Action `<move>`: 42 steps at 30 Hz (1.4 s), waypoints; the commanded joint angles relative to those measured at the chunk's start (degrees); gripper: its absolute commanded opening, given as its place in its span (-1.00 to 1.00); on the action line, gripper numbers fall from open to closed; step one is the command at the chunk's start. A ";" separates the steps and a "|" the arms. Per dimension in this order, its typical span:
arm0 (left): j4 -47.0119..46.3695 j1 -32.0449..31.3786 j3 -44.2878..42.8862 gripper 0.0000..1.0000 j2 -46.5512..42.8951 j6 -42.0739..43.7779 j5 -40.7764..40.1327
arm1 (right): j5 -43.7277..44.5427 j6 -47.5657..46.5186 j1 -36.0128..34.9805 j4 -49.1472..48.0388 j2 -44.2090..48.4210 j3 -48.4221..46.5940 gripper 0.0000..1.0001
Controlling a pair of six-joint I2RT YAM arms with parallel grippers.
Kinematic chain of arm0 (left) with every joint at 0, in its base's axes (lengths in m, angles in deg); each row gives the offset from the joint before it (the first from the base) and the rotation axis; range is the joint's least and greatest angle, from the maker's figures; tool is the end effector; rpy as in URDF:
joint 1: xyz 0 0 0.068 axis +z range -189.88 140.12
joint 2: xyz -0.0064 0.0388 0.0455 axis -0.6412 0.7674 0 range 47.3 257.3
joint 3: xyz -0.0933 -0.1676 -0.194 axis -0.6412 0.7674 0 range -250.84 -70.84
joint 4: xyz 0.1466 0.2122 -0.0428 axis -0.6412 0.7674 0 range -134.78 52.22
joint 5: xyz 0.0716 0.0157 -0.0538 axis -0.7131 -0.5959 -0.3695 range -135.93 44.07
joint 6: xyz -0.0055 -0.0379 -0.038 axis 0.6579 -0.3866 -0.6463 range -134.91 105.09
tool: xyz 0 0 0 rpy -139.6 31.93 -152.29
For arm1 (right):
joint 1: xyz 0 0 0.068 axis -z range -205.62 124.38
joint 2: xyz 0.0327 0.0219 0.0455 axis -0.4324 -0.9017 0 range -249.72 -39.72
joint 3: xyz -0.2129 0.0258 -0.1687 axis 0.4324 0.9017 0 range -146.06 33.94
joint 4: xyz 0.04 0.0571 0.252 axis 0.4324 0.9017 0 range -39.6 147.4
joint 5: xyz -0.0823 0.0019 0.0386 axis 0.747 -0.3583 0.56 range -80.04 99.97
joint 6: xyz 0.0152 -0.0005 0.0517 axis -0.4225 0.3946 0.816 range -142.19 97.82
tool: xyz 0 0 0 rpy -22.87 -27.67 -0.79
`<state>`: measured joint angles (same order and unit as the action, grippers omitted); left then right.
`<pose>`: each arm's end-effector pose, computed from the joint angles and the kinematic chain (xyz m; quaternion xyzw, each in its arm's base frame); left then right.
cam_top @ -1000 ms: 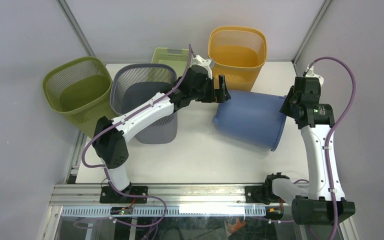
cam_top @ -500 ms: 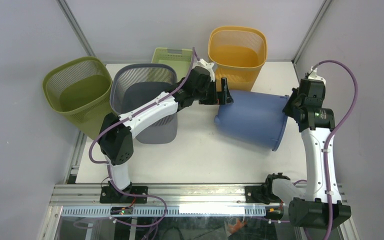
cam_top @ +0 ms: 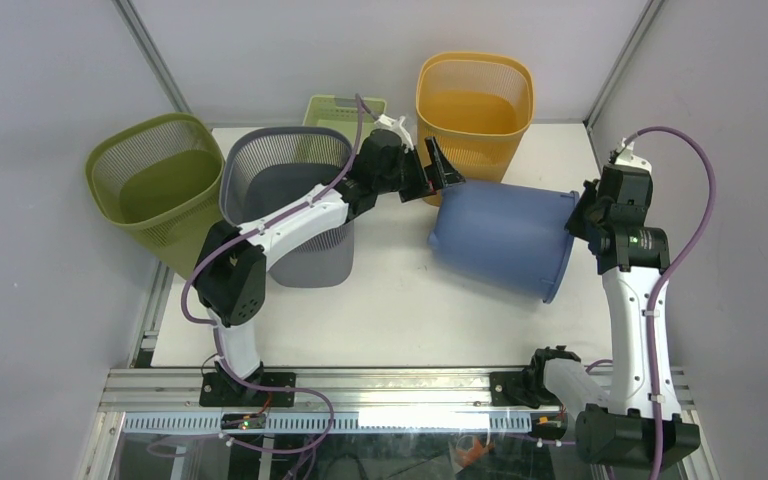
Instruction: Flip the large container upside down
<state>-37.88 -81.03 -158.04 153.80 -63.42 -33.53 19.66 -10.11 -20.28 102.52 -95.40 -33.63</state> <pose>0.3291 -0.2976 0.2943 0.0028 0.8459 -0.4354 0.3080 0.1805 -0.0229 0.3704 0.1720 0.8881 -0.0519 0.4230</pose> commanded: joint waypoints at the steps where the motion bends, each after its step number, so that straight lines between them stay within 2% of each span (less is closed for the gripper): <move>1: -9.13 0.37 2.38 0.98 1.71 -4.23 4.34 | -2.51 0.10 0.36 1.79 -0.44 1.33 -0.97; 6: -10.66 0.30 1.79 0.98 3.01 -6.62 7.10 | -3.29 0.20 0.30 1.91 -0.25 1.39 -0.98; 10: -6.92 -0.76 -0.79 0.98 2.15 -0.67 5.53 | -4.01 0.25 0.32 2.38 -0.05 1.14 -0.99; 12: -1.40 -1.94 -4.35 0.98 2.14 4.06 2.86 | -4.24 0.23 0.37 2.59 -0.09 1.01 -0.99; 18: 12.02 -6.73 -13.13 0.98 0.74 17.37 -11.99 | -4.71 0.17 0.28 3.60 -0.09 -0.64 -0.99; 26: 19.12 -14.11 -17.70 0.98 -0.35 25.47 -25.75 | -5.09 0.18 0.24 3.41 -0.14 -0.98 -1.00; 31: 19.83 -17.37 -13.43 0.98 -1.58 19.87 -32.33 | -5.35 0.08 0.27 2.71 -0.04 -0.14 -1.00; 36: 19.10 -20.45 -8.46 0.98 -3.06 15.96 -43.68 | -5.43 0.14 0.27 2.35 0.37 0.81 -1.00; 42: 13.48 -20.45 -0.92 0.98 -6.90 14.80 -46.86 | -5.40 0.13 0.27 2.57 0.87 1.50 -1.00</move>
<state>-20.24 -101.73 -162.36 151.68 -47.16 -74.58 16.95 -10.31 -20.08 102.69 -94.79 -33.32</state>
